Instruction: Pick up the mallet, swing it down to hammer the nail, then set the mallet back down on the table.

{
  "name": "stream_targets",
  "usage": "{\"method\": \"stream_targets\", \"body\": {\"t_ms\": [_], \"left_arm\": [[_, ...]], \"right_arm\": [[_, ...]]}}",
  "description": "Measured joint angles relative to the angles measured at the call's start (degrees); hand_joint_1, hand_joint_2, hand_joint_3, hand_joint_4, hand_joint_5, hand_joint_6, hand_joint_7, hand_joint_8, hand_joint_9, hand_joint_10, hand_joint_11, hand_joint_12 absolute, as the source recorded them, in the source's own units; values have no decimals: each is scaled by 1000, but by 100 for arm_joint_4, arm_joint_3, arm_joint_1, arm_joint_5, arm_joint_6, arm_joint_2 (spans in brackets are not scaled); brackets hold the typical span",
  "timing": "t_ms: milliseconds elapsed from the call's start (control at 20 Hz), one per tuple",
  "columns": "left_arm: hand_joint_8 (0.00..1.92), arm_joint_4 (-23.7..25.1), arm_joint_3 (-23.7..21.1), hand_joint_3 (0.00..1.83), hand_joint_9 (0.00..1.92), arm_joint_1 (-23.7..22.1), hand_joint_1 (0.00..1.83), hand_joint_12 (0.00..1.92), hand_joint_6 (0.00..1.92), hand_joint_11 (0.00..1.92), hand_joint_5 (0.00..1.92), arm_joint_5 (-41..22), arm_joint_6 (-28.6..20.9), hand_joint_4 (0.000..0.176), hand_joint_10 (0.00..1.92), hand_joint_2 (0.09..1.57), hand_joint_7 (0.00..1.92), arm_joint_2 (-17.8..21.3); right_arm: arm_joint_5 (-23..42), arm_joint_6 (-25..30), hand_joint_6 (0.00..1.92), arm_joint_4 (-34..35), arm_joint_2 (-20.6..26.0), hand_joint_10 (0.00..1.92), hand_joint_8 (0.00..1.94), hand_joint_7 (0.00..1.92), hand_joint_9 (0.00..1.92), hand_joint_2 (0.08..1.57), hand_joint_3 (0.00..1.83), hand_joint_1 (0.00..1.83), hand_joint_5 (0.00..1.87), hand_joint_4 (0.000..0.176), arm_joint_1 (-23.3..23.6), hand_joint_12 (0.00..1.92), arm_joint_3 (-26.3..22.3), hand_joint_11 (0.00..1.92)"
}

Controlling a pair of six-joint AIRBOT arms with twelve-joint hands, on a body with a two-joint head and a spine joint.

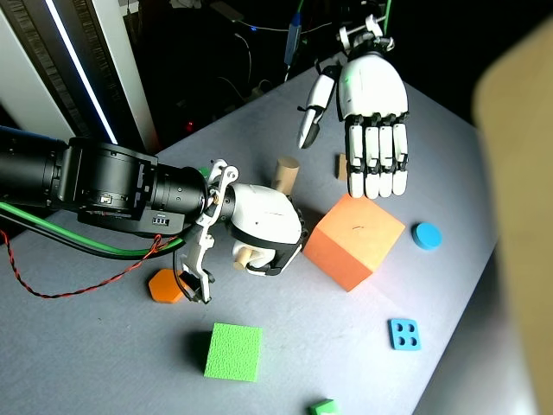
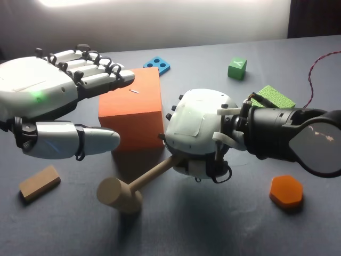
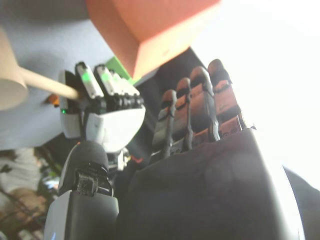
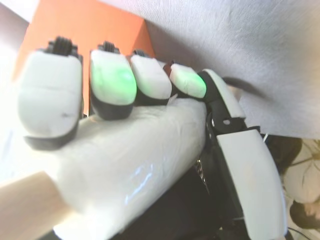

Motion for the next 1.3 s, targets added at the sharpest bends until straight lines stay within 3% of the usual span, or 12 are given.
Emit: {"method": "stream_targets", "body": {"t_ms": [50, 100, 250, 350, 400, 450, 500, 550, 700, 950, 1100, 1300], "left_arm": [[4, 2, -42, 0, 111, -28, 0, 268, 2, 0, 61, 72, 0, 0, 3, 1300, 91, 50], [4, 17, -85, 0, 112, -81, 0, 251, 3, 0, 66, 149, -4, 0, 2, 1296, 95, 103], [4, 205, -225, 0, 128, -317, 0, 300, 4, 0, 85, 317, -57, 0, 5, 1297, 110, 258], [2, 695, -299, 0, 126, -549, 0, 307, 4, 0, 87, 540, -380, 0, 3, 1295, 107, 315], [2, 699, -319, 0, 103, -549, 0, 254, 3, 0, 68, 549, -380, 0, 3, 1294, 84, 326], [2, 719, -323, 0, 103, -555, 0, 254, 3, 0, 68, 553, -382, 0, 3, 1294, 84, 326], [8, 726, -323, 0, 120, -570, 0, 254, 5, 0, 80, 588, -382, 0, 7, 1294, 110, 328], [6, 719, -334, 0, 131, -590, 0, 278, 3, 0, 82, 627, -385, 0, 7, 1293, 118, 332], [1, 708, -361, 0, 122, -601, 0, 264, 0, 0, 68, 638, -385, 0, 2, 1291, 100, 341], [5, 717, -396, 0, 116, -601, 0, 231, 2, 0, 61, 664, -382, 0, 3, 1292, 101, 354], [3, 713, -417, 0, 115, -601, 0, 219, 2, 0, 64, 675, -400, 0, 1, 1287, 103, 374], [0, 734, -501, 0, 93, -608, 0, 170, 2, 0, 50, 680, -411, 0, 0, 1290, 79, 398]], "right_arm": [[-11, -33, 1921, 0, -2, 1921, 1941, 1115, 1258, 1453, 2, 400, 965, 59, -13, 1921, 0, 1433], [4, -48, 1921, 2, -7, 1921, 1941, 1083, 1213, 1395, 3, 424, 947, 0, -37, 1921, 2, 1368], [-42, -72, 1921, 4, -7, 1921, 1941, 1014, 1109, 1380, 2, 452, 865, 0, -74, 1921, 2, 1222], [-42, -74, 1915, 4, 17, 1921, 1941, 971, 1048, 1371, 0, 499, 827, 0, -79, 1921, -2, 1154], [-42, -74, 1573, 4, 26, 1717, 1687, 783, 775, 1355, 0, 499, 731, 0, -81, 1752, -7, 829], [-79, -87, 1573, 2, 42, 1717, 1687, 783, 775, 1355, 0, 499, 731, 0, -114, 1752, -28, 829], [-70, -96, 909, 4, 61, 1250, 1117, 812, 719, 1307, 0, 555, 792, 0, -122, 1493, -48, 659], [-70, -125, 581, 2, 92, 999, 795, 836, 740, 1249, 0, 603, 826, 0, -164, 1353, -83, 605], [-208, -160, 176, 4, 177, 604, 300, 817, 673, 1256, 1, 583, 805, 0, -210, 1165, -234, 430], [-278, -197, 1, 4, 267, 85, 3, 802, 736, 1279, 0, 655, 748, 0, -258, 1008, -391, 302], [-299, -166, 0, 11, 459, 35, 0, 740, 683, 1274, 0, 685, 691, 0, -136, 1002, -573, 246], [-459, 199, 0, 9, 988, 0, 0, 607, 577, 1306, 1, 537, 554, 0, 221, 1061, -1097, 140]]}}
